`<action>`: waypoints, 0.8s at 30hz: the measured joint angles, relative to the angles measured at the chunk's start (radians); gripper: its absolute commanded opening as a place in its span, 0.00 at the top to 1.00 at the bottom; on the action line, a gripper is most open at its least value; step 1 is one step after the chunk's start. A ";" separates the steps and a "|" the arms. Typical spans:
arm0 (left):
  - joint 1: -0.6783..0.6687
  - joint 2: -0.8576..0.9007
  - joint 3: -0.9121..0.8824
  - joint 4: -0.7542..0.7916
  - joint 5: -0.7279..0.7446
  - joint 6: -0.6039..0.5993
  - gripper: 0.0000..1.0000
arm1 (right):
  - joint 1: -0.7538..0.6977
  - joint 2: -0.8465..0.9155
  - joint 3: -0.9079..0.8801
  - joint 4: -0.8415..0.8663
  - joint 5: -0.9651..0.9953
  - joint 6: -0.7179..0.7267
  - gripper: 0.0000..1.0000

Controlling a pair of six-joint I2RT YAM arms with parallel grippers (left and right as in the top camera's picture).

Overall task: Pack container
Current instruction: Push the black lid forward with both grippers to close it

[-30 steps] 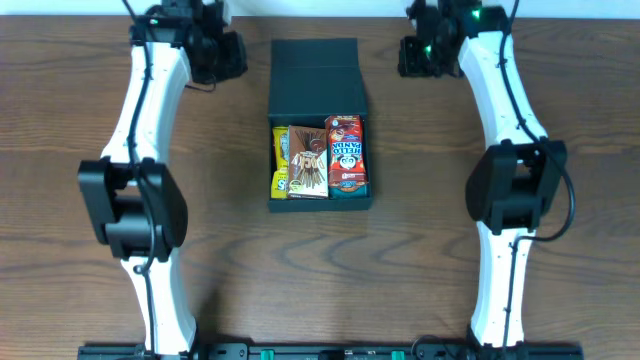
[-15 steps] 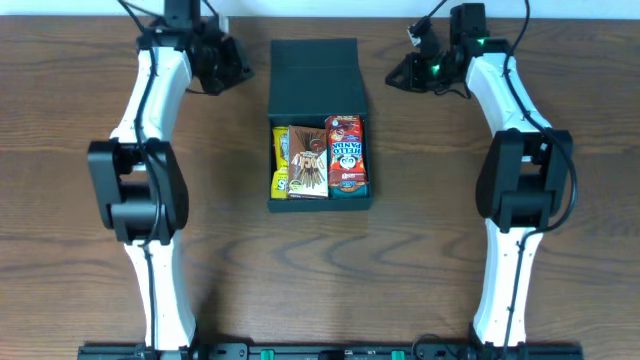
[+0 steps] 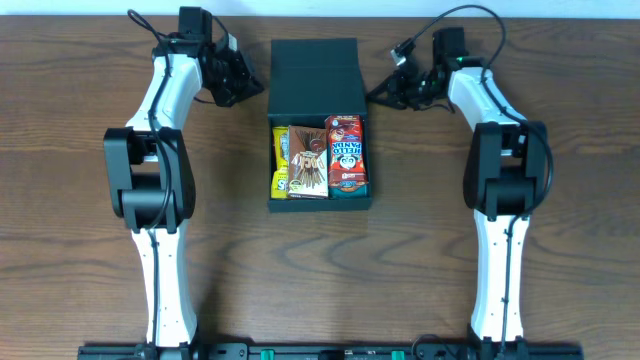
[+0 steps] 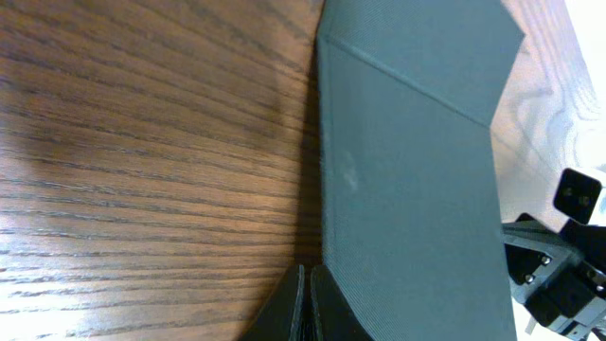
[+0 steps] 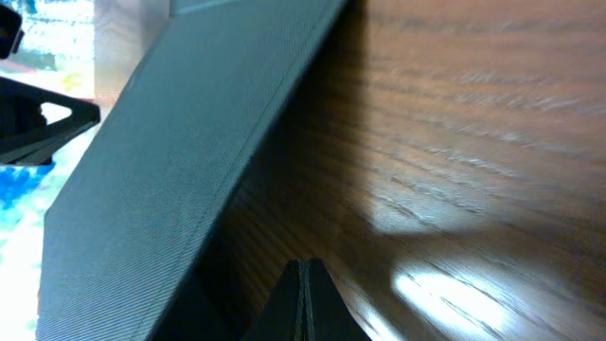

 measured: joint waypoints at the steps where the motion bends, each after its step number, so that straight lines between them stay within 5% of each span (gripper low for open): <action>1: -0.003 0.003 0.000 0.000 0.000 -0.003 0.94 | 0.004 0.005 0.000 0.004 -0.010 0.003 0.99; 24: 0.014 0.010 0.000 -0.012 0.003 -0.011 0.94 | 0.032 0.008 -0.003 0.122 -0.217 0.032 0.98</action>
